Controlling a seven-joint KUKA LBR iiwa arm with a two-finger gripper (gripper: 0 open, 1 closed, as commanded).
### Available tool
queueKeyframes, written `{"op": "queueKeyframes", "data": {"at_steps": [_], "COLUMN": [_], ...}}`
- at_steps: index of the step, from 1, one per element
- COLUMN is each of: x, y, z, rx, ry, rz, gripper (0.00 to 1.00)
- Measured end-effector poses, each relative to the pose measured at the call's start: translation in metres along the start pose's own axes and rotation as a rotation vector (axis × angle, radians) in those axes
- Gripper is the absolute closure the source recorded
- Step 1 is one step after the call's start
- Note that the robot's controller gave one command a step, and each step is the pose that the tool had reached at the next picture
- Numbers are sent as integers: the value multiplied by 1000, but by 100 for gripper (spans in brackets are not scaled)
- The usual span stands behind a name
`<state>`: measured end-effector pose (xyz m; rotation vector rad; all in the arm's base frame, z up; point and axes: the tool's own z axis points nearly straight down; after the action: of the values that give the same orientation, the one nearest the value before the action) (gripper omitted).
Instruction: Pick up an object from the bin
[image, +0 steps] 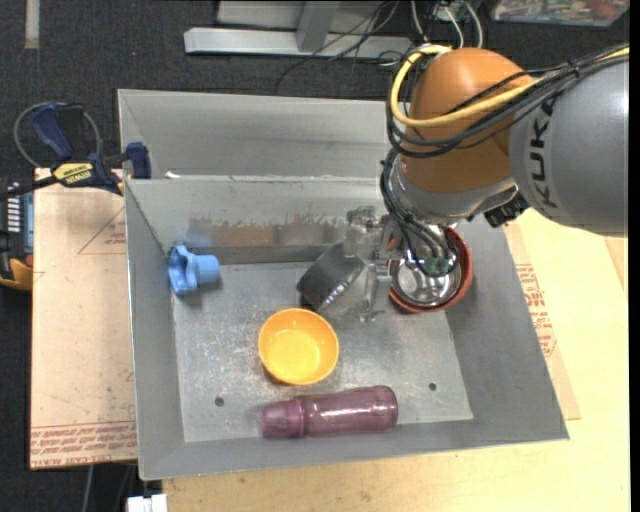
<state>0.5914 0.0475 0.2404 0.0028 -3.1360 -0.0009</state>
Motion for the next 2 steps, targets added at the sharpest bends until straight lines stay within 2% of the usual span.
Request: {"op": "queueKeyframes", "data": {"at_steps": [1, 2], "x": [-1, -29], "y": [0, 7], "z": [-4, 103], "rx": [-1, -4], "ry": [-7, -29], "rz": [2, -246], "gripper": [0, 0]}}
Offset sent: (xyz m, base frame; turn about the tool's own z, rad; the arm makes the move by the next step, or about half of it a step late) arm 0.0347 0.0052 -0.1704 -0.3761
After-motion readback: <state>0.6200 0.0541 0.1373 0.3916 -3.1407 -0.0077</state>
